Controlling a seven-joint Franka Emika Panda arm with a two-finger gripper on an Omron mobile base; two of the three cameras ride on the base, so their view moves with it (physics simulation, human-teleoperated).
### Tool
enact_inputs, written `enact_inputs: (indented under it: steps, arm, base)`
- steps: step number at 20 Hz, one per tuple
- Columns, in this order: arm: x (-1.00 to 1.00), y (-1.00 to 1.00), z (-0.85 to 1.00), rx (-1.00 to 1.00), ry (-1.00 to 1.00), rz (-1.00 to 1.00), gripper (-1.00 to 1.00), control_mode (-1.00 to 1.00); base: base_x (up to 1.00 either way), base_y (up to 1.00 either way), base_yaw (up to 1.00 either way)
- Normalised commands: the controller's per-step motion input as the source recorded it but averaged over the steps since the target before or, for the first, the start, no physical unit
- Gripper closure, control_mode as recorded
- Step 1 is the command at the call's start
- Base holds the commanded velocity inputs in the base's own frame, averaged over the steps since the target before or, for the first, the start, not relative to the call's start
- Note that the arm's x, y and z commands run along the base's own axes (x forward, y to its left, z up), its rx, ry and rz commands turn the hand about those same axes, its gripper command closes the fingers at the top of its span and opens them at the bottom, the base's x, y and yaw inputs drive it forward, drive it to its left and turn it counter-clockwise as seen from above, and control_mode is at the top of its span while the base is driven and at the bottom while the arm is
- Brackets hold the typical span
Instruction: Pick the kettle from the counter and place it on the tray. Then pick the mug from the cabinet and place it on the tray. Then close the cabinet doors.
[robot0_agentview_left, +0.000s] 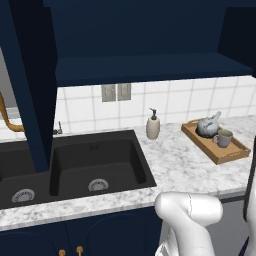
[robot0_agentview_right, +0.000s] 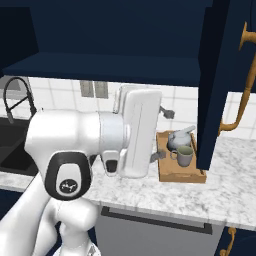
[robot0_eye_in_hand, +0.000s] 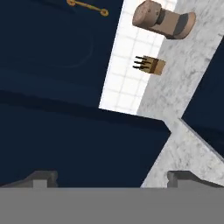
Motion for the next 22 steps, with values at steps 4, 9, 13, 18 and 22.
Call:
enact_inputs:
  steps: [4, 9, 13, 18, 22]
  arm:
    - [-0.61, -0.57, 0.12, 0.00, -0.28, -0.08, -1.00, -1.00]
    - [-0.61, -0.44, 0.21, 0.00, -0.22, -0.13, -1.00, -1.00]
    - [-0.37, -0.32, 0.19, -0.04, -0.09, -0.10, -1.00, -1.00]
    - [-0.02, -0.39, 0.19, -0.02, 0.00, -0.02, -1.00, -1.00]
    - [-0.07, -0.42, 0.11, 0.00, 0.00, 0.00, -1.00, -1.00]
  base:
    - [0.00, 0.00, 0.00]
    - [0.00, 0.00, 0.00]
    - [0.00, 0.00, 0.00]
    - [0.00, 0.00, 0.00]
    - [0.00, 0.00, 0.00]
